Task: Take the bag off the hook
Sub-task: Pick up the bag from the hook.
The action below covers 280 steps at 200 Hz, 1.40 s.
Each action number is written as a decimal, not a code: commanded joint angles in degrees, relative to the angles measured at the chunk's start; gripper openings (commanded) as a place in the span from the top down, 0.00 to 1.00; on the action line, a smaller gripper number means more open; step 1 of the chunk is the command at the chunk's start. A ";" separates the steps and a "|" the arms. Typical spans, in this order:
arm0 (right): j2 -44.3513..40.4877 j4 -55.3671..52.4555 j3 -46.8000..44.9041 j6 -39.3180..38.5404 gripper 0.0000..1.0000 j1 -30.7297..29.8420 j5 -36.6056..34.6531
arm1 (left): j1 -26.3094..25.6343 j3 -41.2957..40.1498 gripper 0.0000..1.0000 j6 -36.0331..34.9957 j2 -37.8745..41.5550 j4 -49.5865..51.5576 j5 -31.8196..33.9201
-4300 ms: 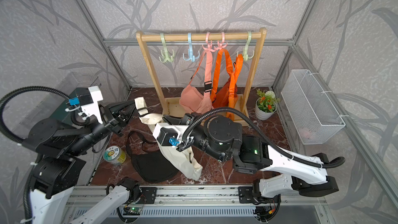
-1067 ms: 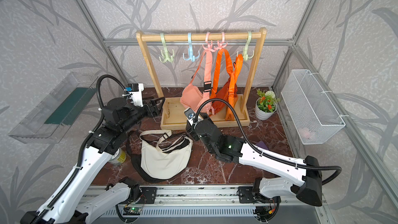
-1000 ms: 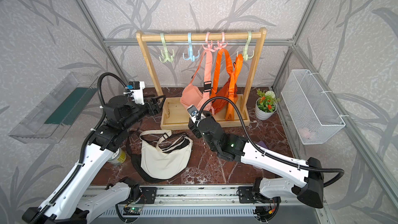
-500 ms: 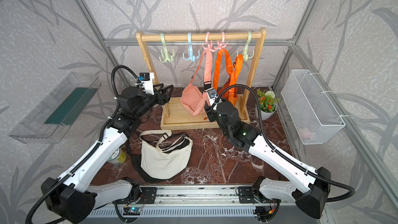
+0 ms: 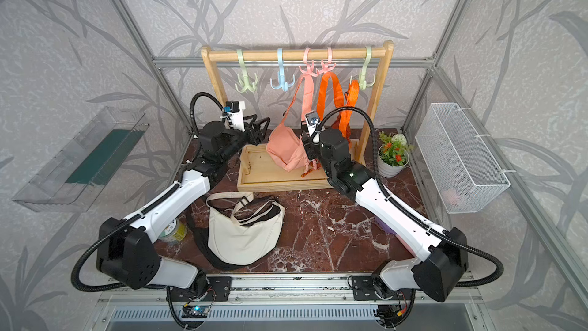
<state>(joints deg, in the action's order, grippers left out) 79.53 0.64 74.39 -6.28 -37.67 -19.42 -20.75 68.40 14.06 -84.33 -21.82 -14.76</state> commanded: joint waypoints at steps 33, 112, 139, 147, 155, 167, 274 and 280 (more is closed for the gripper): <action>6.33 5.73 7.98 -1.54 0.41 1.35 2.38 | -1.37 3.38 0.37 -4.36 -5.33 -11.91 0.88; 14.33 7.41 17.03 -3.45 0.41 1.63 -1.64 | -1.90 8.24 0.38 -5.28 -13.55 -16.43 -1.13; 14.77 8.69 16.34 -2.34 0.45 2.70 -1.58 | -2.44 9.63 0.38 -5.89 -15.37 -17.45 -0.86; 14.82 8.81 15.98 -1.63 0.46 3.21 -1.04 | -2.61 9.96 0.38 -5.87 -15.84 -17.64 -0.74; 14.87 8.60 15.71 -1.09 0.46 3.59 -0.74 | -2.71 10.33 0.38 -5.89 -16.46 -17.84 -0.93; 14.95 8.48 15.20 -0.77 0.46 3.96 -0.50 | -2.82 10.99 0.38 -5.97 -17.21 -17.77 -1.28; 17.20 9.90 13.92 1.90 0.48 6.33 8.18 | -3.51 17.53 0.46 -7.93 -25.37 -18.00 -1.40; 17.15 10.54 13.40 2.61 0.47 6.50 8.99 | -3.56 17.73 0.46 -8.03 -25.69 -18.11 -1.09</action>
<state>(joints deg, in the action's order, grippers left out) 96.14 7.57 89.01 -5.63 -31.86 -14.41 -24.05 83.50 7.66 -108.95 -37.85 -15.55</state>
